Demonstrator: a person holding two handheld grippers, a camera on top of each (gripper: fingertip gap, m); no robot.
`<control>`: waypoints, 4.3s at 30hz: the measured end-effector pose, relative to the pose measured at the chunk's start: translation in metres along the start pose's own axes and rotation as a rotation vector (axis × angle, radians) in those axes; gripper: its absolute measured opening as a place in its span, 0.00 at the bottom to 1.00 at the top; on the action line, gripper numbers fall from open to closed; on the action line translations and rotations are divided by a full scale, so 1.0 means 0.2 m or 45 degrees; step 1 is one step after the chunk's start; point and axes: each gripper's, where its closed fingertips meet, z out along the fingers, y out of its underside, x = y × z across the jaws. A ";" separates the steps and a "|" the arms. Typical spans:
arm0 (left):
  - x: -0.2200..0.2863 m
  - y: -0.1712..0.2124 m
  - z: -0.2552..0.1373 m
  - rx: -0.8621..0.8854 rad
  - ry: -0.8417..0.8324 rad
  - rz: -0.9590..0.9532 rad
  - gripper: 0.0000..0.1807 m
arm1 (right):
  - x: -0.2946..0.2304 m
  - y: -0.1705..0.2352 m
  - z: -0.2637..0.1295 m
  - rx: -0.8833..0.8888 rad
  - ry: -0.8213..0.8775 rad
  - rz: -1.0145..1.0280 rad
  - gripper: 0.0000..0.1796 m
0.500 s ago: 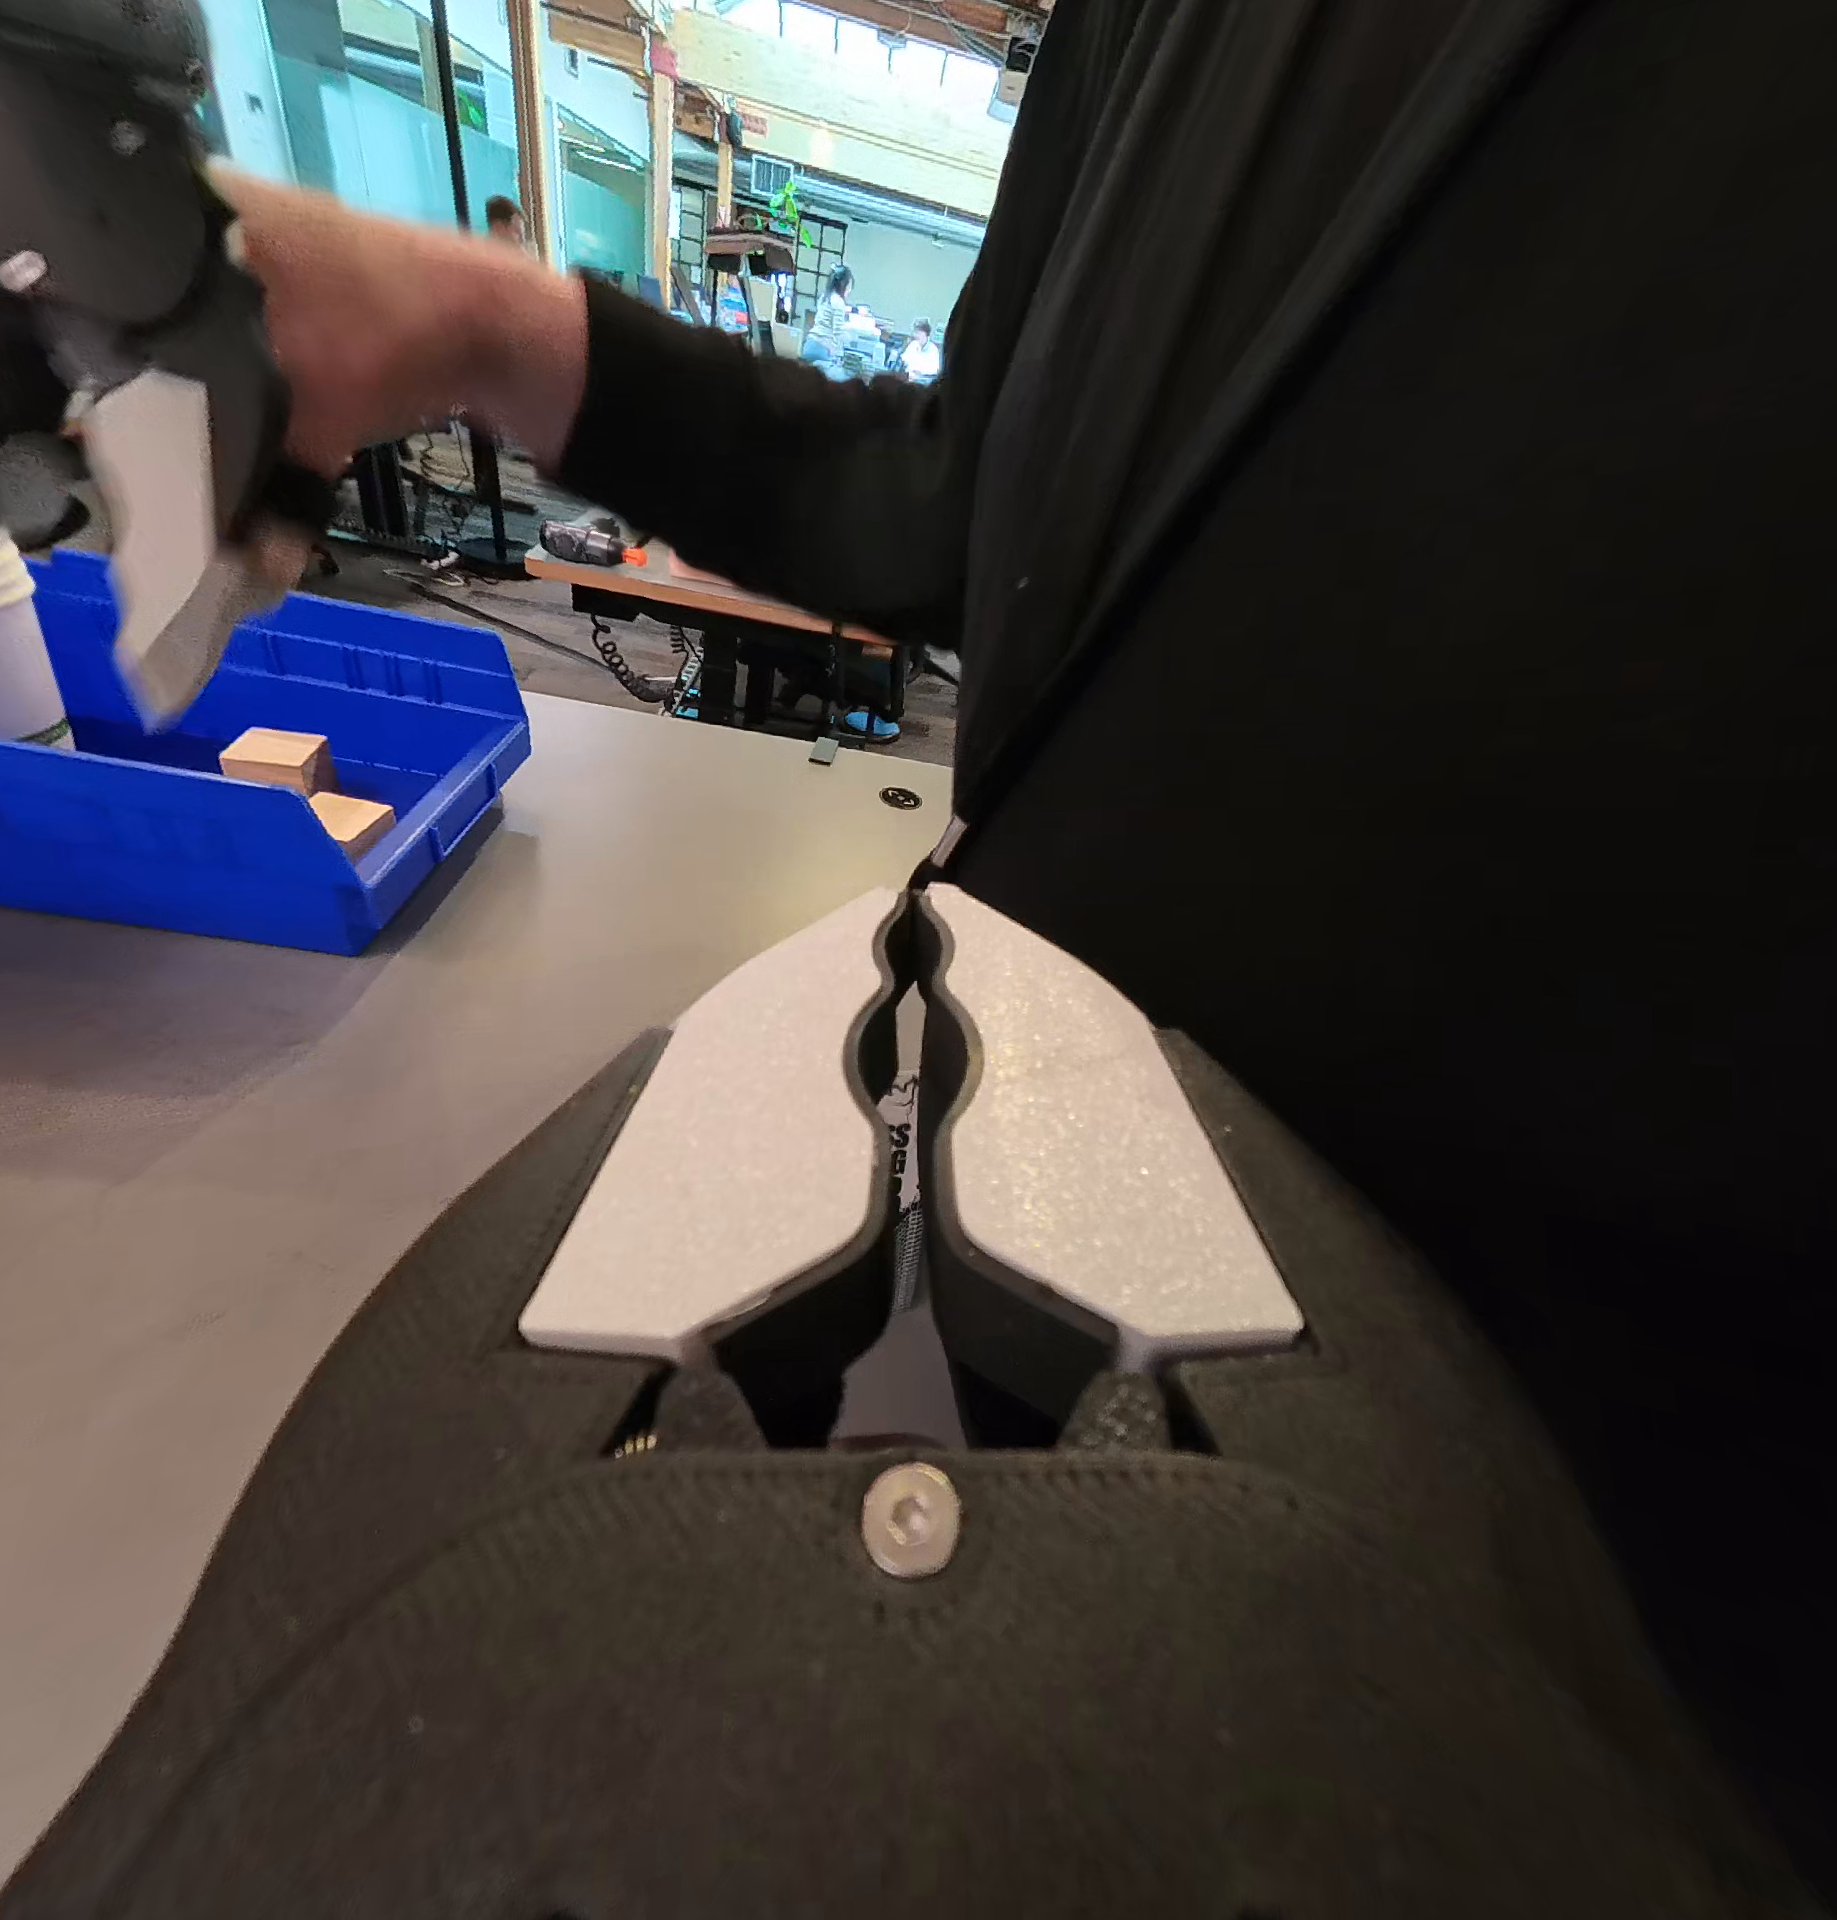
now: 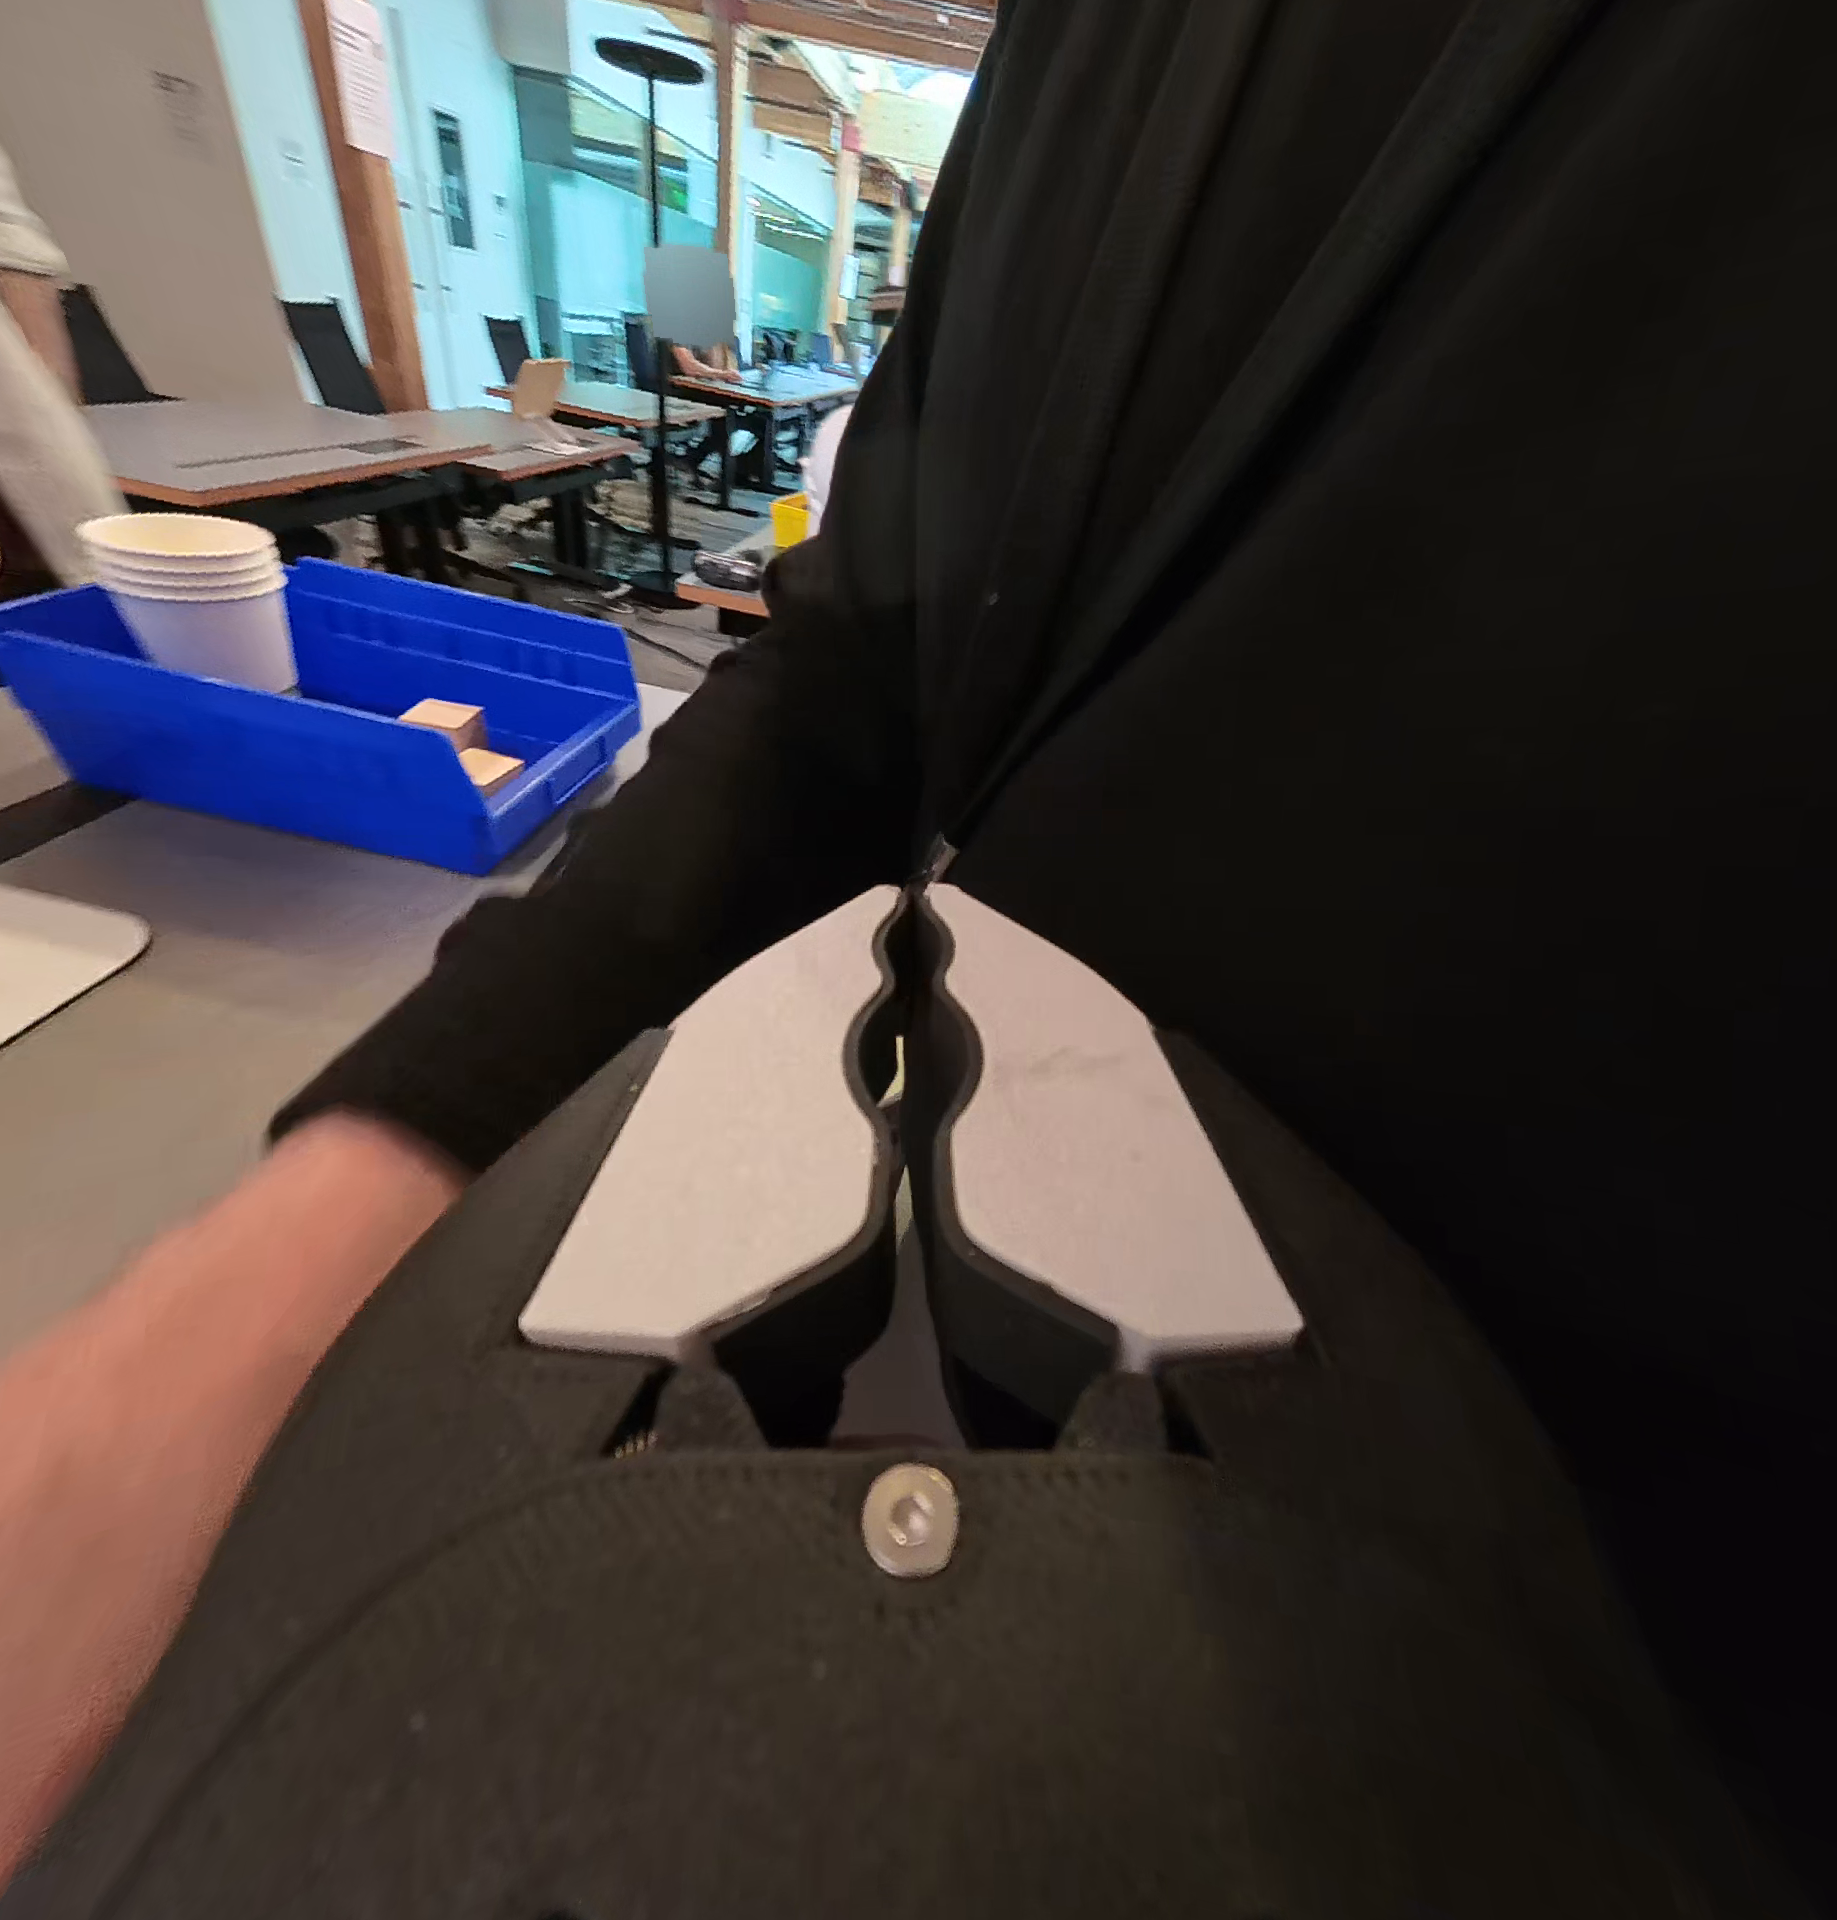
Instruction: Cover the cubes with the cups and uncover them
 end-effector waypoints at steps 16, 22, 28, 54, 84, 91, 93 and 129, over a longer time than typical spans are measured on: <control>-0.03 -0.03 -0.21 0.031 0.042 0.015 0.00 | 0.04 0.18 -0.54 0.165 0.049 0.180 0.25; -0.10 -0.04 -0.06 0.054 0.198 -0.008 0.00 | 0.28 1.06 -1.60 0.279 0.650 0.767 0.25; -0.14 -0.05 0.14 0.042 0.367 -0.001 0.00 | 0.28 2.05 -2.17 0.175 1.180 1.326 0.25; -0.23 -0.05 0.31 0.009 0.412 -0.031 0.00 | 0.35 2.76 -1.93 -0.086 1.141 1.837 0.25; -0.23 -0.03 0.29 -0.001 0.432 -0.041 0.00 | 0.52 2.77 -2.02 -0.178 1.045 1.873 0.22; -0.22 -0.04 0.29 -0.005 0.445 -0.029 0.00 | 0.51 2.75 -2.05 -0.159 1.137 1.903 0.27; -0.22 -0.04 0.27 -0.001 0.438 -0.035 0.00 | 0.50 2.68 -2.10 -0.097 1.160 1.861 0.31; -0.45 0.10 0.80 -0.121 0.019 -0.189 0.00 | -0.02 2.83 -2.53 0.447 1.383 1.541 0.40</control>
